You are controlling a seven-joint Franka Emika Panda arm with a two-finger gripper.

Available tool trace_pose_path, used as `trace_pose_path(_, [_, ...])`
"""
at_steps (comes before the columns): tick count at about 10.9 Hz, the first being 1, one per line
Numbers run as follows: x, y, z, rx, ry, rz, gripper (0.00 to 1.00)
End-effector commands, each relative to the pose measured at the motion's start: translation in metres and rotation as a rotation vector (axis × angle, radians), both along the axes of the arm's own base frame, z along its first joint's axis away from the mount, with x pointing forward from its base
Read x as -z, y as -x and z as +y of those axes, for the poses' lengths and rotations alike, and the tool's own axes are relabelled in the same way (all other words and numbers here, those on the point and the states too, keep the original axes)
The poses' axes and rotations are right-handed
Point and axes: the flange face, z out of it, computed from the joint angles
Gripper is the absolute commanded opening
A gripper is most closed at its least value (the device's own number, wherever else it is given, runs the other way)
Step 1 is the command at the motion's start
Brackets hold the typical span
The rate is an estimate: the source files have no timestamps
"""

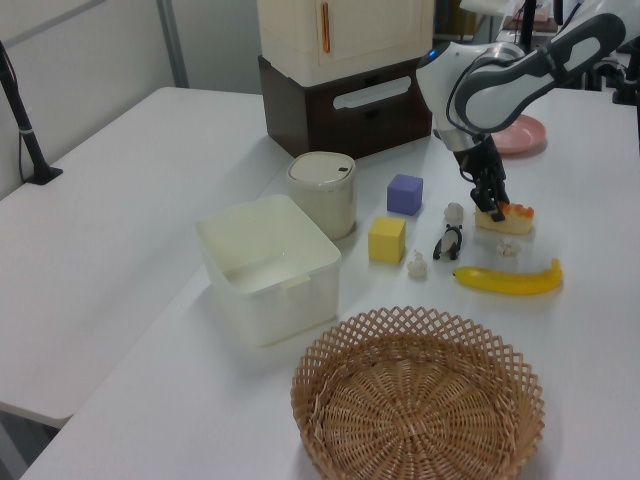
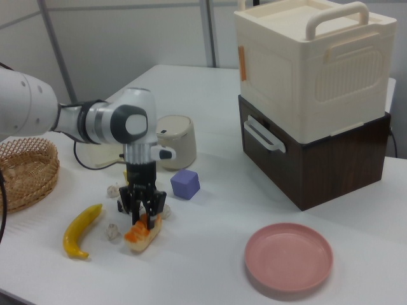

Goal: Put the bread in the basket
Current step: 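Lift the bread roll and carry it over the wicker basket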

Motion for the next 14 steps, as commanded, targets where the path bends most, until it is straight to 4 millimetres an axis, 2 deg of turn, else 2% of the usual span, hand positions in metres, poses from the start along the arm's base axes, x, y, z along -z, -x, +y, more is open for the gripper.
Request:
trace_pose_path(1, [-0.087,-0.002,0.026,-0.028,0.015,-0.039,0.49])
trace_pose_path(3, [-0.118,-0.011,0.075,-0.075,0.018,-0.100,0.48])
trace_pose_path(6, [-0.149,-0.010,0.172,-0.108,0.028,-0.213,0.48])
trace_pose_path(9, [-0.177,0.016,0.286,-0.138,-0.017,-0.359,0.48])
trace_pose_path(11, [-0.185,0.044,0.366,-0.140,-0.079,-0.494,0.48])
trace_pose_path(12, [-0.184,0.061,0.398,-0.149,-0.101,-0.528,0.48])
trace_pose_path(13, [-0.186,0.077,0.423,-0.161,-0.125,-0.548,0.48])
trace_pose_path(14, [-0.188,0.089,0.439,-0.174,-0.147,-0.561,0.48])
